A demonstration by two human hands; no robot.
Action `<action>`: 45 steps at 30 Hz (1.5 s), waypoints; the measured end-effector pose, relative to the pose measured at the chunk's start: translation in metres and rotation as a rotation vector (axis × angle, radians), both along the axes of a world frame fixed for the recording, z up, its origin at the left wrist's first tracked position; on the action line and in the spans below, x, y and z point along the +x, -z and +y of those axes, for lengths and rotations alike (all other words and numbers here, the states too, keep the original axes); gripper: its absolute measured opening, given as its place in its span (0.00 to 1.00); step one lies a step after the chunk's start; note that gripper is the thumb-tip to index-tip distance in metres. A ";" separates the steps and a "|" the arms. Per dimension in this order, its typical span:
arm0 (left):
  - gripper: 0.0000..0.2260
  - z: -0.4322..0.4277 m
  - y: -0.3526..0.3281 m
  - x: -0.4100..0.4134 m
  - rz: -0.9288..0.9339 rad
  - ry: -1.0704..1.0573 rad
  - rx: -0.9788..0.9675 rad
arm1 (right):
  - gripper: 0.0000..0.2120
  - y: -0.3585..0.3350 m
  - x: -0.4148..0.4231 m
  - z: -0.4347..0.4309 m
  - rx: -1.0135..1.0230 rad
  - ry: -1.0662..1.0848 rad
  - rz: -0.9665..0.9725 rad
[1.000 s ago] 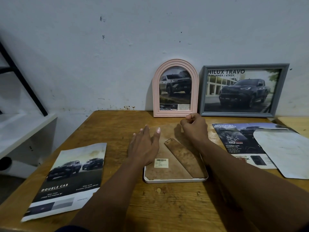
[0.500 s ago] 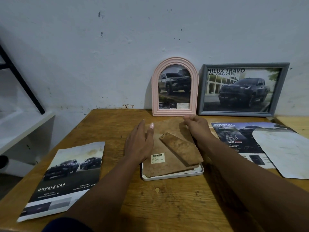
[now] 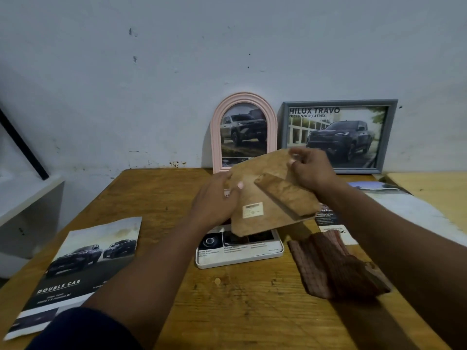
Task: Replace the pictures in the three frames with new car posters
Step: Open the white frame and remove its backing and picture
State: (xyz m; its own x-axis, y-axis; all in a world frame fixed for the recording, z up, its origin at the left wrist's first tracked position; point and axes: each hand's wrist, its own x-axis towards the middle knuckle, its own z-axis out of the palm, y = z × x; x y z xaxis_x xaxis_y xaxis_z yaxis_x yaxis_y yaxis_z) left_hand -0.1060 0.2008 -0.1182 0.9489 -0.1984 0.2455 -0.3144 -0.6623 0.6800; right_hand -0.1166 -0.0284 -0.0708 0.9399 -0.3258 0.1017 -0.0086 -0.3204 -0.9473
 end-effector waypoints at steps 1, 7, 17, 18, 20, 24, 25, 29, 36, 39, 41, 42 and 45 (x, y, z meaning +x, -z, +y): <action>0.24 -0.008 -0.002 0.000 0.006 0.034 0.010 | 0.19 -0.002 -0.001 -0.013 -0.041 0.022 -0.004; 0.24 -0.066 0.005 -0.007 -0.024 0.227 0.218 | 0.17 0.008 -0.004 -0.079 -0.243 0.151 0.077; 0.24 -0.103 0.020 -0.007 -0.047 0.345 0.602 | 0.20 0.039 -0.021 -0.071 -0.711 -0.217 0.304; 0.24 -0.104 0.021 -0.006 -0.048 0.340 0.617 | 0.20 0.045 -0.023 -0.068 -0.750 -0.263 0.310; 0.24 -0.106 0.022 -0.006 -0.044 0.337 0.637 | 0.20 0.056 -0.026 -0.063 -0.872 -0.286 0.295; 0.22 -0.106 0.026 -0.008 -0.016 0.348 0.639 | 0.20 0.063 -0.028 -0.065 -0.943 -0.253 0.236; 0.22 -0.105 0.027 -0.009 -0.012 0.349 0.636 | 0.19 0.063 -0.029 -0.065 -0.959 -0.251 0.220; 0.22 -0.097 0.024 -0.011 0.009 0.354 0.611 | 0.18 0.067 -0.028 -0.060 -1.024 -0.207 0.188; 0.17 -0.087 0.021 -0.011 0.052 0.327 0.562 | 0.19 0.067 -0.033 -0.050 -1.039 -0.189 0.225; 0.18 -0.086 0.014 -0.016 0.056 0.316 0.530 | 0.22 0.059 -0.035 -0.045 -1.020 -0.188 0.241; 0.21 -0.083 0.002 -0.024 0.052 0.303 0.505 | 0.22 0.049 -0.034 -0.036 -0.991 -0.161 0.214; 0.21 -0.079 -0.002 -0.026 0.037 0.289 0.493 | 0.21 0.043 -0.032 -0.029 -0.975 -0.156 0.192; 0.20 -0.049 -0.014 -0.031 0.030 0.196 0.442 | 0.17 0.027 -0.023 0.009 -0.869 -0.186 0.116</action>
